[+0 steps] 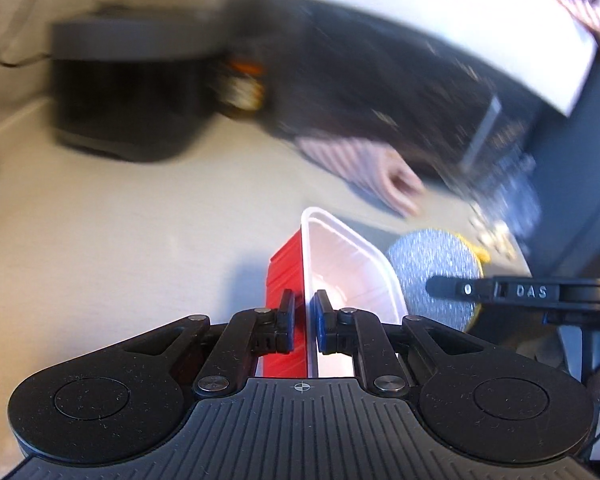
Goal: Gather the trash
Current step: 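Carry tray and scrub pad down into the green bin and open both tools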
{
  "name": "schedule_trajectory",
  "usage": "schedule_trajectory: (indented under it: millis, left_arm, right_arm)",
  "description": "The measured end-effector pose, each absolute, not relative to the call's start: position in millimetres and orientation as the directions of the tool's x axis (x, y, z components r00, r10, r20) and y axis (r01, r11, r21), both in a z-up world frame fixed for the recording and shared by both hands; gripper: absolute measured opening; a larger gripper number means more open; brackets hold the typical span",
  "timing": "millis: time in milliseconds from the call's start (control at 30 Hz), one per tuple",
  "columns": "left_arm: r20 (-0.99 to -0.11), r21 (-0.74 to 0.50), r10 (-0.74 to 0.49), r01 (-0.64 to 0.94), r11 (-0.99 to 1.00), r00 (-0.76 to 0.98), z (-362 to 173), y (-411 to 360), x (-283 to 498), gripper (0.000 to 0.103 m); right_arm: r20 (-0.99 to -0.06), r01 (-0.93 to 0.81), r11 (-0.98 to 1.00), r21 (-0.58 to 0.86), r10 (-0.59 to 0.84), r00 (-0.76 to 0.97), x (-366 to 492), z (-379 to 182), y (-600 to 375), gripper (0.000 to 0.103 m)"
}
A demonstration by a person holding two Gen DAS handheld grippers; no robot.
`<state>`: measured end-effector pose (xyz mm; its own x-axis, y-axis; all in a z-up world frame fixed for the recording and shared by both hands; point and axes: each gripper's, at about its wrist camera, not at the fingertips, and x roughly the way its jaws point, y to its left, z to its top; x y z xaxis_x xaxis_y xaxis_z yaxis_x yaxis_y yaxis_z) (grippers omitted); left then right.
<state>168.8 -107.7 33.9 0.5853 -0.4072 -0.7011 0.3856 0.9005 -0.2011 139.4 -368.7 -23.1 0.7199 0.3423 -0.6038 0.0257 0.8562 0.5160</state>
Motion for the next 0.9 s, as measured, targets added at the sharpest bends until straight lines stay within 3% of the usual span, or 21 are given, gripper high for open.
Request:
schedule_trajectory:
  millis: [200,433,633,833,900]
  left_arm:
    - [-0.795,-0.206,-0.434,0.484,0.851,0.424,-16,-172,186,0.012]
    - [-0.887,-0.130,-0.349,0.561,0.817,0.302,-88,-240,205,0.012]
    - [-0.929,-0.098,-0.282,0.577,0.811,0.238,-131,-267,218,0.012]
    - [-0.935,-0.120,-0.273,0.522,0.844,0.227,-137,-257,231,0.012]
    - [-0.931,-0.140,-0.283,0.494,0.858,0.229,-133,-253,236,0.012]
  right_arm:
    - [-0.680,0.206,0.849,0.487,0.221,0.699,119,-63,-422,0.015]
    - [-0.777,0.369,0.799,0.474,0.181,0.603,106,-138,-471,0.015]
    - [-0.829,0.447,0.757,0.476,0.219,0.514,110,-201,-488,0.015]
    - [-0.842,0.433,0.751,0.499,0.303,0.446,131,-240,-483,0.015]
    - [-0.849,0.414,0.763,0.496,0.326,0.416,140,-250,-477,0.025]
